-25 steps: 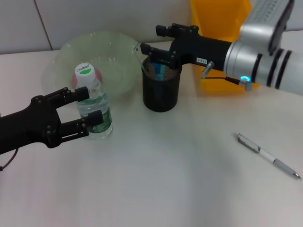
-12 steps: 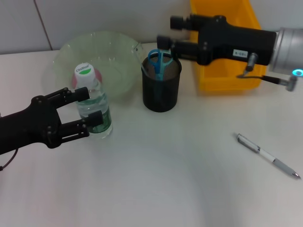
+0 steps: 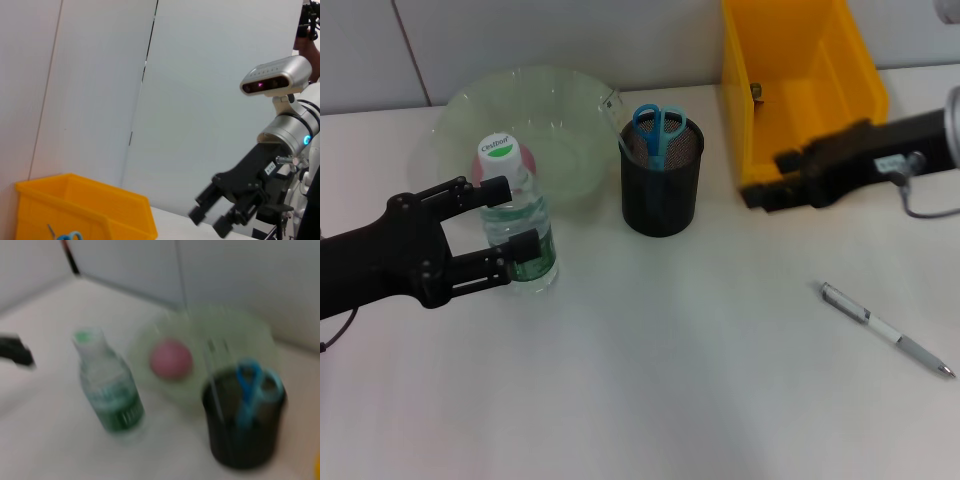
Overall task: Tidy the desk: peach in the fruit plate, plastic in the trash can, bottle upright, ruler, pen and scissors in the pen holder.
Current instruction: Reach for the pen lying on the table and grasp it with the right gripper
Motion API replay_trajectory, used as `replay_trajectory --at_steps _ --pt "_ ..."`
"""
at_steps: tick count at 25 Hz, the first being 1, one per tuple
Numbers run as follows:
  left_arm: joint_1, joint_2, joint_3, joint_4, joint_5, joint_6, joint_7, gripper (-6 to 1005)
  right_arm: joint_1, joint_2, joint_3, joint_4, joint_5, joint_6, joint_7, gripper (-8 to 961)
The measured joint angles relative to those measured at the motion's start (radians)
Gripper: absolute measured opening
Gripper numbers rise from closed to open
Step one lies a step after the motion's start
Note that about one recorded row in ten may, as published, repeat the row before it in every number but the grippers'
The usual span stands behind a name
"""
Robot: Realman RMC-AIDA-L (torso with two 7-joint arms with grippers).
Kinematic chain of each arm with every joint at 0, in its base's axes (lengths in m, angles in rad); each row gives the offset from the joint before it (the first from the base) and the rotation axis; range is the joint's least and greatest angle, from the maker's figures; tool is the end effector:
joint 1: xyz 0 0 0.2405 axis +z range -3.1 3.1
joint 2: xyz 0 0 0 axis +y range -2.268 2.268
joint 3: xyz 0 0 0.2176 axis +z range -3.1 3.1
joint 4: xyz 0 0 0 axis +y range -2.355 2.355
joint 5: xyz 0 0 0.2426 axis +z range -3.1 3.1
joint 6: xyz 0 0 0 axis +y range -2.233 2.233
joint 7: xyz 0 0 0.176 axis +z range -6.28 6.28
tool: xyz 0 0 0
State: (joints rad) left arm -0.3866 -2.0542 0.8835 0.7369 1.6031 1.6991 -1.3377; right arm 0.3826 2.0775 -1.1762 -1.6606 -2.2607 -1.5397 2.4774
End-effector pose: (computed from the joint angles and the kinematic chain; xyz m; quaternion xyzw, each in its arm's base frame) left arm -0.2128 0.3261 0.0232 -0.9104 -0.1552 -0.3639 0.1209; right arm 0.1289 0.3640 0.0685 -0.9198 0.3216 0.0417 0.2210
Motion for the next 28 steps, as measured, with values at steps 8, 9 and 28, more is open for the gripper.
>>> replay_trajectory --at_steps 8,9,28 --pt "-0.003 0.003 0.013 0.004 0.006 0.001 0.0 798 0.095 -0.005 0.097 -0.002 -0.242 -0.292 0.159 654" --pt "-0.003 0.003 0.013 0.004 0.006 0.001 0.0 798 0.095 -0.005 0.097 -0.002 -0.242 -0.292 0.159 653" --pt "-0.008 -0.004 0.015 0.181 0.259 0.034 -0.049 798 0.155 -0.022 0.082 0.193 -0.461 -0.357 0.139 628"
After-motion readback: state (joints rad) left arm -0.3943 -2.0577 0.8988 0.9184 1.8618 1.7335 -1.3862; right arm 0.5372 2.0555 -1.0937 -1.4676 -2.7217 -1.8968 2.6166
